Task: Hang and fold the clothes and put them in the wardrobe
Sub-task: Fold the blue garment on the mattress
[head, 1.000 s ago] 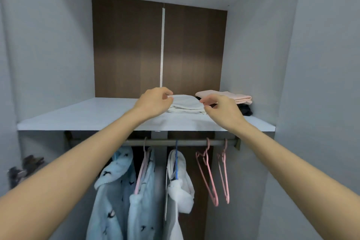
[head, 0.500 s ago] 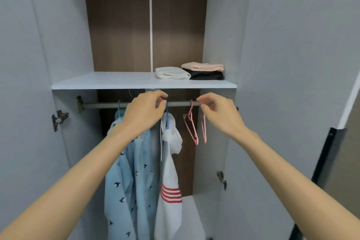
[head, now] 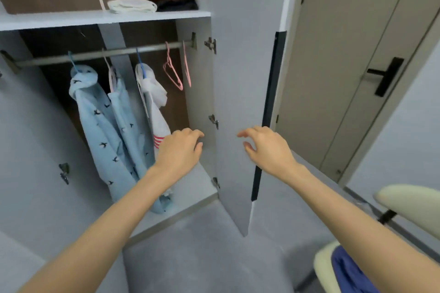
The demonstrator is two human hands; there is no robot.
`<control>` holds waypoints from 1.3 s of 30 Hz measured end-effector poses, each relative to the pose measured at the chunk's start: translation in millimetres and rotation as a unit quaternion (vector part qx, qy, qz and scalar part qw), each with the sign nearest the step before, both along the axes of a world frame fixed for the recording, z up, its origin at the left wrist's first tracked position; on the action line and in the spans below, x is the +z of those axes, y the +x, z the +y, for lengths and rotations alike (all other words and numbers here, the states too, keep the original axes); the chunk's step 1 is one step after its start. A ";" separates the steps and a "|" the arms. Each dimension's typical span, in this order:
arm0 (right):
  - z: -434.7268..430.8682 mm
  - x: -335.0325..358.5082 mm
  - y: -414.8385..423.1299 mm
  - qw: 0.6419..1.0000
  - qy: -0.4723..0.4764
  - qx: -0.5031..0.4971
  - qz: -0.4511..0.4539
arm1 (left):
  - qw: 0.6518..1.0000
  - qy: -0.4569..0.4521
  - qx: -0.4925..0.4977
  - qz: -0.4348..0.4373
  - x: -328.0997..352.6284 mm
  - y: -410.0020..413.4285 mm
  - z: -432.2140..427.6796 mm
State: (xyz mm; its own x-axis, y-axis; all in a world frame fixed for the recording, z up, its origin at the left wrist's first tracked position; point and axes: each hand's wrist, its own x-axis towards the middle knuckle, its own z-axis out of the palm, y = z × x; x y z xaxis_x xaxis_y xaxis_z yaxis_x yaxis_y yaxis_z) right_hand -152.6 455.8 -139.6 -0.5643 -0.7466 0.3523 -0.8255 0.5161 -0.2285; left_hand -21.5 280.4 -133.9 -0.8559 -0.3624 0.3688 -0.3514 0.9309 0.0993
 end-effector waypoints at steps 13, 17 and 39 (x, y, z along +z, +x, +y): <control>259.3 -143.3 -19.6 0.969 0.132 -0.196 -0.067 | 0.973 -0.044 -0.171 -0.148 -118.7 -96.2 221.8; 341.7 -188.3 -34.6 0.940 0.164 -0.274 -0.120 | 0.952 -0.045 -0.219 -0.208 -164.5 -142.4 300.8; 511.8 -427.5 -102.5 0.829 0.260 -0.393 -0.301 | 0.878 -0.047 -0.349 -0.325 -420.1 -248.7 478.4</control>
